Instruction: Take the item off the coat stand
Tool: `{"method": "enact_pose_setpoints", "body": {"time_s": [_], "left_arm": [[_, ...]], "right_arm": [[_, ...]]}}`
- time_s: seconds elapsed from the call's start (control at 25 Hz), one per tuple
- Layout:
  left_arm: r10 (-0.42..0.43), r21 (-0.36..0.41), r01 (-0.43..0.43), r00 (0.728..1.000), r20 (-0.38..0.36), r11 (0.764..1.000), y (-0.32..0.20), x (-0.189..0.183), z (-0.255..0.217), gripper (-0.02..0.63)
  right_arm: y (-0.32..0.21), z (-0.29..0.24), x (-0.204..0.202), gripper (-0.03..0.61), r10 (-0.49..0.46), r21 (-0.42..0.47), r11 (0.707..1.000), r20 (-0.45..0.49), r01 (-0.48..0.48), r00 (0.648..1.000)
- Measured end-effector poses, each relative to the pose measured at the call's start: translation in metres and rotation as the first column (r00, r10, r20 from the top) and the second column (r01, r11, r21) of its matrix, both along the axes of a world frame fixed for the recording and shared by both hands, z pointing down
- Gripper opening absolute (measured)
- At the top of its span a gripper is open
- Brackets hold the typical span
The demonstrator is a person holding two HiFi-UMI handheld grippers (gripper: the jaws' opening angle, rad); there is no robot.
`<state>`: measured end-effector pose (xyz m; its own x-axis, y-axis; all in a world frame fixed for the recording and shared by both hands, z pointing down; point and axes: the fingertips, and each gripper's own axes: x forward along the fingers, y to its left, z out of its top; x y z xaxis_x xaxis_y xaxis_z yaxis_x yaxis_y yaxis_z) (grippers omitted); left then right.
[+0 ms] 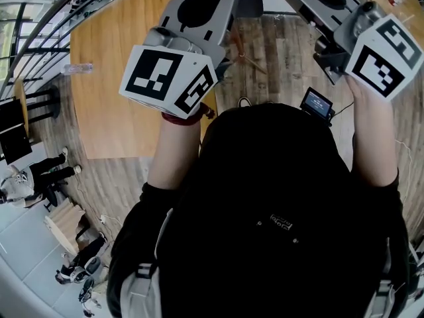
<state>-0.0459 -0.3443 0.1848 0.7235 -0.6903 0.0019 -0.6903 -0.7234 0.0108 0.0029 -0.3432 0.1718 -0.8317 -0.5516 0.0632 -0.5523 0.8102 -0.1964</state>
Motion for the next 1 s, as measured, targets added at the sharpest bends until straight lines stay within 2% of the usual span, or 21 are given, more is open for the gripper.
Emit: {"method": "enact_pose_setpoints", "body": {"time_s": [0.28,0.4,0.56,0.76,1.0], "left_arm": [[-0.036,0.003,0.036,0.999,0.006,0.999,-0.011,-0.017,0.009,-0.002],[-0.053,0.017,0.053,0.999,0.004,0.998,-0.02,-0.024,0.006,0.048],[-0.094,0.015,0.094,0.996,0.002,0.995,-0.017,-0.031,0.008,0.136],[-0.141,-0.003,0.141,0.99,-0.005,0.99,-0.048,-0.058,0.01,0.163],[-0.166,-0.047,0.165,0.986,-0.024,0.985,-0.064,-0.074,0.015,0.202]], "right_arm": [[-0.012,0.015,0.006,0.018,0.039,-0.017,0.999,0.018,-0.039,0.999],[-0.021,0.015,0.004,0.02,0.057,-0.018,0.998,0.023,-0.056,0.998],[-0.017,0.013,0.004,0.086,0.071,-0.002,0.997,0.002,-0.071,0.997],[-0.048,0.016,-0.013,0.128,0.088,-0.016,0.996,-0.024,-0.089,0.996],[-0.061,0.022,-0.02,0.176,0.105,-0.066,0.992,-0.003,-0.105,0.994]]}}
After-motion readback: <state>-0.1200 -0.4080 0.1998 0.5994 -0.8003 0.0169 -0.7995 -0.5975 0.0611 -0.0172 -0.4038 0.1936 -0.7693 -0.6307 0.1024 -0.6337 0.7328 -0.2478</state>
